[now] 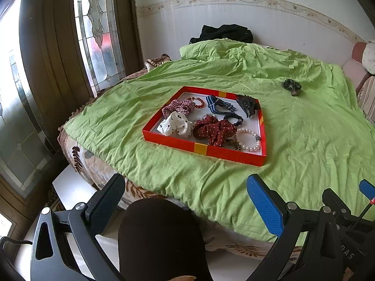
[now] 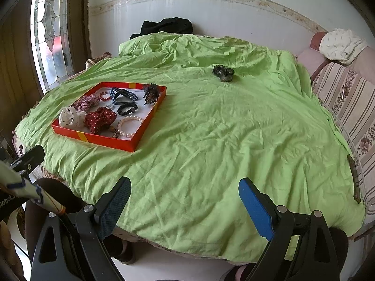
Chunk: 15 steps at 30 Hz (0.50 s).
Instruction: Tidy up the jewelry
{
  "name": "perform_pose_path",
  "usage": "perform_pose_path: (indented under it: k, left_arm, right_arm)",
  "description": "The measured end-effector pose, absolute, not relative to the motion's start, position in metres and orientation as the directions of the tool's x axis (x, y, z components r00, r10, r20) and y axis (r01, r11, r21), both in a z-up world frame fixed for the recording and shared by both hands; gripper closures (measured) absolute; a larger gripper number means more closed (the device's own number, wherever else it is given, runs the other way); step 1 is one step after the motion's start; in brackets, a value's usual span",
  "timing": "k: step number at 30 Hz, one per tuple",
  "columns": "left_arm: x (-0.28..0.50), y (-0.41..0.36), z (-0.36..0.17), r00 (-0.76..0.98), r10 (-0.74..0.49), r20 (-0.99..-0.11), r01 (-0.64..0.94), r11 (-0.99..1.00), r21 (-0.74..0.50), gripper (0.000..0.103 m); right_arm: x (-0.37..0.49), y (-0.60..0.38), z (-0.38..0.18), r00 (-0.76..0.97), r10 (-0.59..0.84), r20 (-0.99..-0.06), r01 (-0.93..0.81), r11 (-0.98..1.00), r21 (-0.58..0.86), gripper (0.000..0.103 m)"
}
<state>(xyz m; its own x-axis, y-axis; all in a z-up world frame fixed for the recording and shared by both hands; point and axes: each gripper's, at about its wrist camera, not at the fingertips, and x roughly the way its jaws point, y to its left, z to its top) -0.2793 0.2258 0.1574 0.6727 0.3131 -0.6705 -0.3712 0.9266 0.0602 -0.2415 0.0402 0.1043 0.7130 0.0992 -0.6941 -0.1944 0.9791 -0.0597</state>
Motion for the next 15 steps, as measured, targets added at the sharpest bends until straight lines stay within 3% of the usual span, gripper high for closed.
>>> perform_pose_path:
  k: [15]
  left_arm:
    - [-0.2821, 0.2222, 0.1582, 0.669, 0.309, -0.676, -0.378, 0.925, 0.048, 0.000]
  right_arm:
    - [-0.2467, 0.0440, 0.1085, 0.720, 0.102, -0.687, -0.205, 0.976, -0.070, 0.008]
